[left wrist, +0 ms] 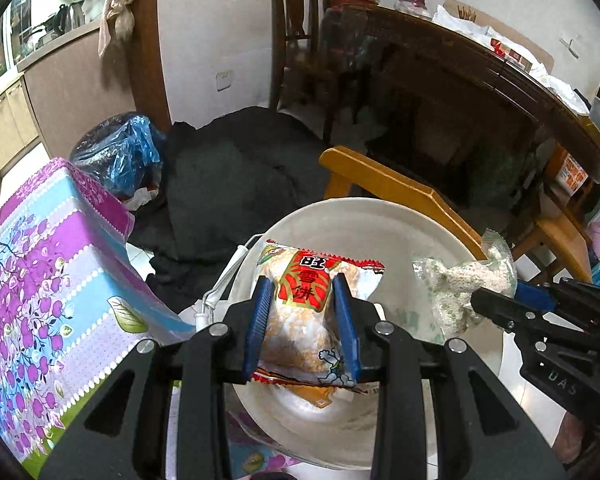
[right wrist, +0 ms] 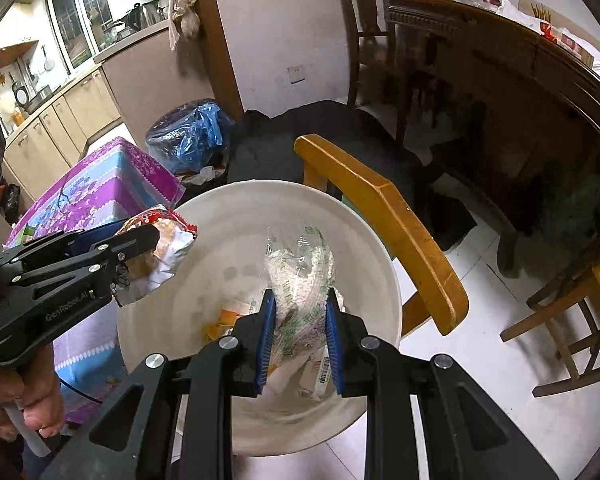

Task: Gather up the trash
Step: 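Open both grippers to drop the two bags into the basin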

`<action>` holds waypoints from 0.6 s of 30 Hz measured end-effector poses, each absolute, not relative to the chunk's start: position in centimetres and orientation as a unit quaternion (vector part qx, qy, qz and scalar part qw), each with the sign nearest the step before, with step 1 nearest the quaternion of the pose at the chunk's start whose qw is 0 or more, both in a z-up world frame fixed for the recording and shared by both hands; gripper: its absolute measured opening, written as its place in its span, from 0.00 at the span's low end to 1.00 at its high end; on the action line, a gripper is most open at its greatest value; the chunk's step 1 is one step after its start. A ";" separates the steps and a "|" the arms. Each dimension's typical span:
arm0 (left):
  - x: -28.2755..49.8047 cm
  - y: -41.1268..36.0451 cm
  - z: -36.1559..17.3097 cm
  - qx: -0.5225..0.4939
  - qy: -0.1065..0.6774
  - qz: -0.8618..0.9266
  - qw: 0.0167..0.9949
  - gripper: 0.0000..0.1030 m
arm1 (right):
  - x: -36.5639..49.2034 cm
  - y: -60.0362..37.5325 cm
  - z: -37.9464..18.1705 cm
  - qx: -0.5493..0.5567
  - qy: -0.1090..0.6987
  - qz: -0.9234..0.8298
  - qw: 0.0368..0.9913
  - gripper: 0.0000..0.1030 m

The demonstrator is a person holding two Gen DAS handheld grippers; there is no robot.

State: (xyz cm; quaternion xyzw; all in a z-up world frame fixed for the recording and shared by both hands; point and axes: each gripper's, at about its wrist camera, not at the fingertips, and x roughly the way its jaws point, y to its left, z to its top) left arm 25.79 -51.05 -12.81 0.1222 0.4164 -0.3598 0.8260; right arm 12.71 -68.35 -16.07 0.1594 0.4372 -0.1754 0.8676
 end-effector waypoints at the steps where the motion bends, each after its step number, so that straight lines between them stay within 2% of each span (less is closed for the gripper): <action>1: 25.8 -51.1 -12.8 0.122 0.416 -0.360 0.826 0.30 | 12.7 -68.4 -16.1 0.160 0.437 -0.175 0.868 0.24; 18: 25.5 -52.0 -12.8 0.135 0.414 -0.361 0.825 0.31 | 11.9 -68.7 -16.3 0.175 0.432 -0.170 0.868 0.24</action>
